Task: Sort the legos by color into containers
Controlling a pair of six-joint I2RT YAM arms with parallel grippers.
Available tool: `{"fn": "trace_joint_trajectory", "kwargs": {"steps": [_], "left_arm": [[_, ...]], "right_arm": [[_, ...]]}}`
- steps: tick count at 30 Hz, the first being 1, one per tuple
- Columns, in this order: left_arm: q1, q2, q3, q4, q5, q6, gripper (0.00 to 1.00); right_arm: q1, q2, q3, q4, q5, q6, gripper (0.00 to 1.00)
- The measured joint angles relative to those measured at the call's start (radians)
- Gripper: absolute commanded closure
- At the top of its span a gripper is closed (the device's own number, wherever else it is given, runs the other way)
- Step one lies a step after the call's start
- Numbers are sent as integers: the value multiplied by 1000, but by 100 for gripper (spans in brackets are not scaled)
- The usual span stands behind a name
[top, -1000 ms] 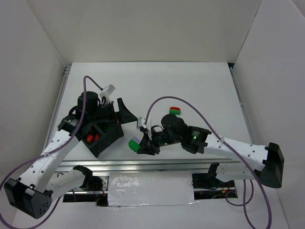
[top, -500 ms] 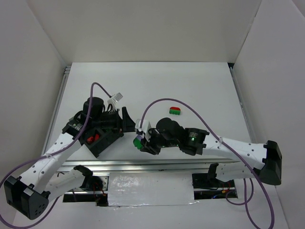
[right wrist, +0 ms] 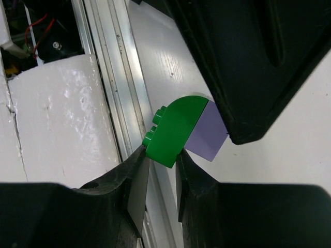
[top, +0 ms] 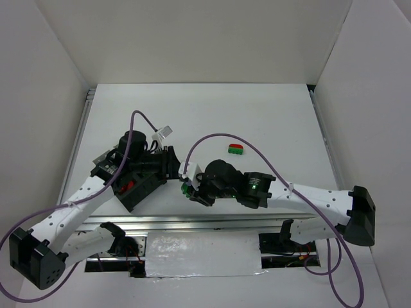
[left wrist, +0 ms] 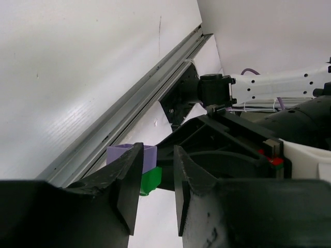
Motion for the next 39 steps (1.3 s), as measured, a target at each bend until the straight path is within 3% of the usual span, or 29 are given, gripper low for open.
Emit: {"fn": "trace_joint_trajectory", "kwargs": {"steps": [2,4,8,12,16,19,27,29,30,32,33,34,36,37,38,39], "left_arm": [[-4,6,-6,19,2,-2,63],[-11,14,-10,26,13,-2,62],[-27,25,-12,41,31,2,37],[-26,29,-12,47,25,2,30],[-26,35,-13,25,0,16,18],[-26,35,-12,2,-18,30,18],[-26,30,-14,42,17,21,38],[-26,16,-23,79,43,5,48],[-25,7,-29,94,43,6,61],[-18,-2,-35,117,57,-4,69],[-17,-6,-35,122,58,-3,83],[-15,-8,-36,127,60,-5,89],[-12,-9,-36,139,61,-4,100],[-11,-10,-36,144,61,-3,100],[-10,-10,-36,147,60,-2,100],[-10,-11,-36,148,57,0,100]], "right_arm": [[5,10,2,-6,2,-5,100],[11,18,7,-4,15,-11,100],[24,26,16,-8,27,-15,100],[37,25,18,-6,39,-21,100],[39,17,18,2,46,-26,100],[39,3,18,8,51,-26,100],[39,-58,-6,83,113,-33,100],[41,-67,-23,104,123,-35,100],[42,-70,-26,113,124,-37,100],[48,-72,-27,119,129,-38,100],[48,-72,-27,125,132,-40,100],[48,-72,-27,132,137,-40,100],[50,-72,-27,142,151,-41,100],[50,-72,-28,145,156,-41,100],[51,-72,-30,152,163,-40,94],[52,-73,-34,159,170,-40,77]]}}
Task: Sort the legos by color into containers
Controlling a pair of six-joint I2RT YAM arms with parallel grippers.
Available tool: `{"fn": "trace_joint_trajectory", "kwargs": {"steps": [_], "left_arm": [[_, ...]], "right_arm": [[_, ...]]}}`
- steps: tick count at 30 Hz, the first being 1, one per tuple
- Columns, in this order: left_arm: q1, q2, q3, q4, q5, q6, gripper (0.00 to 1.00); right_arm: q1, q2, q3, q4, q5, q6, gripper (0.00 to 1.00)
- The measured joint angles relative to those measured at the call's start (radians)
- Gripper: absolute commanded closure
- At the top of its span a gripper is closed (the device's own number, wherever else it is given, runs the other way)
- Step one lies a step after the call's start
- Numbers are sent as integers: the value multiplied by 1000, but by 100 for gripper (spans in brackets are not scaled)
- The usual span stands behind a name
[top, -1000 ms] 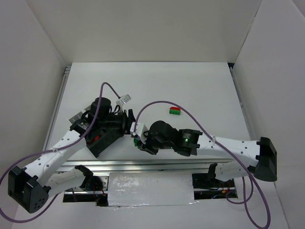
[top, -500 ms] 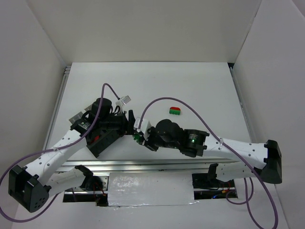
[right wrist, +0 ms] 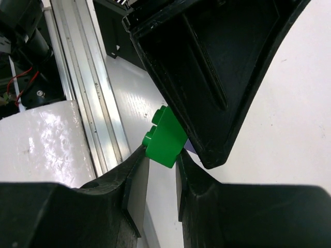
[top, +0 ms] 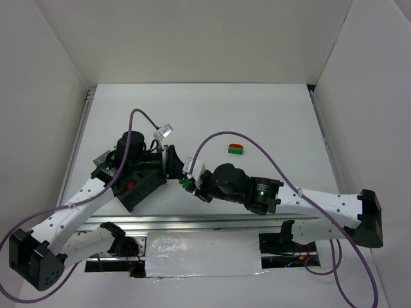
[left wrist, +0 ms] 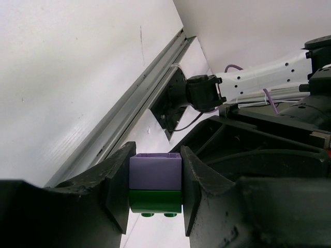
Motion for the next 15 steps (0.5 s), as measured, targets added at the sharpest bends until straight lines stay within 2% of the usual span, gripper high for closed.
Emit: {"fn": "trace_joint_trajectory", "kwargs": {"steps": [1,2,3,8,11,15], "left_arm": [[0,-2,0,-1,-7,2,100],[0,-3,0,-3,-13,2,100],[2,-6,0,9,-45,3,100],[-16,-55,2,-13,-49,3,100],[-18,-78,13,-41,-102,6,100],[-17,-111,14,-31,-180,4,100]], "right_arm": [[2,-1,-6,10,6,0,42],[2,-3,-14,25,11,8,15],[5,-9,-30,32,-1,16,1],[-15,-41,-112,114,34,40,0],[-48,-82,-147,138,34,85,0],[-156,-175,-210,214,-50,222,0]]}}
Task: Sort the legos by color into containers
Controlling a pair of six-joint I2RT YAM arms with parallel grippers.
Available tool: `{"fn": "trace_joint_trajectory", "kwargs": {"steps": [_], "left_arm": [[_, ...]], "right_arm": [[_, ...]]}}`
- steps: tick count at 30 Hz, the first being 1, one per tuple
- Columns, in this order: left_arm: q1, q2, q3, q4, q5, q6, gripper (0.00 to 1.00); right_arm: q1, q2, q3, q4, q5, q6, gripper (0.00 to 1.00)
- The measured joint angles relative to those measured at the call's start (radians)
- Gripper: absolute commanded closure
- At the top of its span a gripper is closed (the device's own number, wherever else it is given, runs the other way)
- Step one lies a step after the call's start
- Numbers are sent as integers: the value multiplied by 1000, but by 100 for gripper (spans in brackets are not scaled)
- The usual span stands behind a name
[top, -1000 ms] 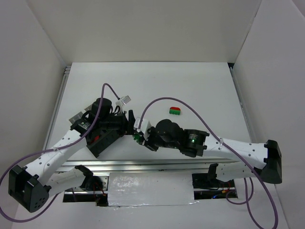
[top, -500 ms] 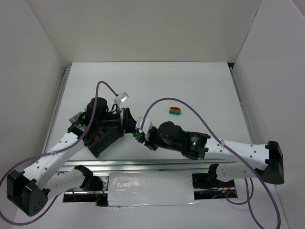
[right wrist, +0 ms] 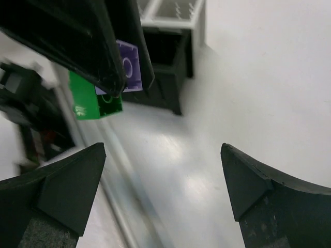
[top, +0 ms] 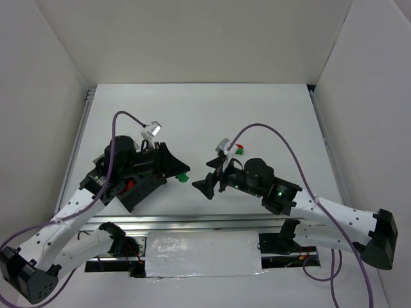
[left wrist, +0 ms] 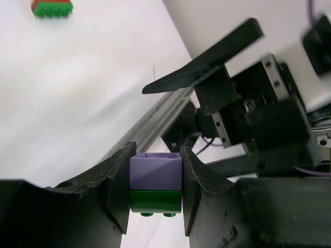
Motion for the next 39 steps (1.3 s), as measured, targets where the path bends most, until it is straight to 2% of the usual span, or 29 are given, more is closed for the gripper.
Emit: {"fn": "trace_joint_trajectory", "kwargs": {"steps": [5,10,14,18,21,25,33,35,36,37,39], "left_arm": [[0,-124,-91,158,-48,-18,100],[0,-224,-200,338,-95,-72,100],[0,-258,-270,480,-121,-134,100],[0,-266,-290,536,-141,-167,100],[0,-268,-290,565,-149,-186,100],[-1,-272,-292,591,-151,-207,100],[-1,-272,-319,637,-151,-240,100],[-1,-271,-320,638,-151,-242,100],[-1,-271,-320,642,-151,-245,100],[-1,-271,-320,644,-151,-246,100],[-1,-271,-322,649,-153,-248,96]], "right_arm": [[-185,-98,-142,257,-237,300,1],[-188,-15,-224,578,-353,610,4],[-151,106,-227,789,-387,759,6],[-108,172,-208,890,-396,821,8],[-98,199,-191,954,-382,841,15],[-95,227,-189,1011,-349,855,33],[-95,274,-174,1040,-321,853,46],[-95,285,-171,1046,-316,848,55],[-95,291,-169,1049,-312,845,83],[-95,295,-169,1054,-313,836,99],[-95,299,-167,1058,-313,838,100]]}}
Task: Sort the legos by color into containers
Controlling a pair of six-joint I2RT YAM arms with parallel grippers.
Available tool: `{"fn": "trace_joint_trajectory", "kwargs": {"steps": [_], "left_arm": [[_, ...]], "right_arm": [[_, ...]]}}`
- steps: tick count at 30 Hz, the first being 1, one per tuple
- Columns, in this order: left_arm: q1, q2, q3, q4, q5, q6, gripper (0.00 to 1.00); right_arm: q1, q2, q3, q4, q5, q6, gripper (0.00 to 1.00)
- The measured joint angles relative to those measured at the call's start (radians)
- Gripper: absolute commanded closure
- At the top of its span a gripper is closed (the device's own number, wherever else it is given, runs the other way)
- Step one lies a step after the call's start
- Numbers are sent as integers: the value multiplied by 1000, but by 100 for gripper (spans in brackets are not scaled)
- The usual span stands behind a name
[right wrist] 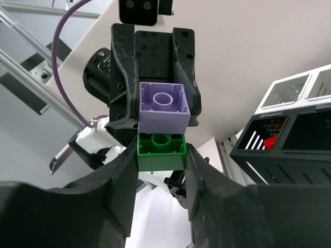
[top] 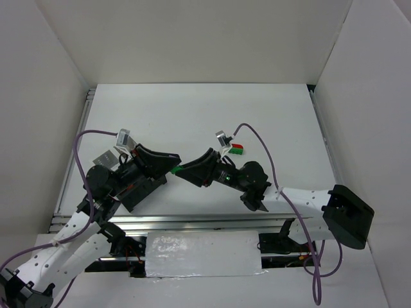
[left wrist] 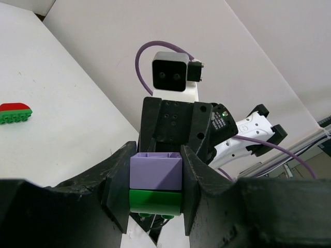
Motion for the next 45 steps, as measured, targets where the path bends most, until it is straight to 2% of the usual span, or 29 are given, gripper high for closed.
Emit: {"fn": "trace_joint_trajectory", "kwargs": {"steps": [1,2,3,4,5,7,8,11,12,13,18,21,25,29,30,34,35,36,37,38,41,45], "left_arm": [[0,-1,0,0,0,-1,86],[0,-2,0,-1,0,3,70],[0,-4,3,-10,0,11,39],[0,-6,10,-33,1,23,30],[0,-5,26,-69,1,45,16],[0,10,88,-175,6,100,14],[0,25,129,-227,11,128,16],[0,69,229,-328,42,200,67],[0,74,243,-348,53,219,95],[0,74,245,-360,56,234,100],[-1,84,219,-420,-28,254,92],[1,135,231,-488,-169,253,92],[0,215,246,-623,-314,272,92],[0,231,289,-769,-450,275,92],[0,232,309,-799,-484,276,90],[0,233,401,-922,-627,277,69],[0,233,425,-971,-684,270,47],[0,233,447,-995,-715,276,35],[0,233,473,-1041,-777,266,13],[0,233,493,-1081,-833,266,3],[2,235,550,-1211,-1005,223,0],[5,240,603,-1357,-1153,194,0]], "right_arm": [[0,2,2,4,-4,-6,100],[-1,2,3,5,-9,-14,100],[-5,2,4,5,-19,-22,100],[-12,2,4,1,-32,-34,100],[-24,1,5,-6,-58,-48,100],[-58,-4,7,-26,-115,-73,100],[-82,-11,7,-40,-144,-85,100],[-141,-46,8,-101,-216,-117,100],[-152,-60,8,-122,-229,-129,100],[-157,-72,9,-138,-241,-142,100],[-193,-87,46,-294,-249,-190,100],[-290,-48,64,-354,-243,-190,100],[-406,-6,8,-395,-245,-183,100],[-406,-19,-9,-485,-235,-201,100],[-406,-31,-8,-510,-228,-212,100],[-394,-63,38,-649,-183,-268,100],[-386,-63,64,-692,-163,-288,100],[-373,-63,85,-725,-145,-304,100],[-354,-63,112,-771,-117,-324,100],[-335,-62,135,-803,-95,-341,100],[-257,-29,228,-898,-22,-391,100],[-134,126,432,-1014,96,-443,100]]}}
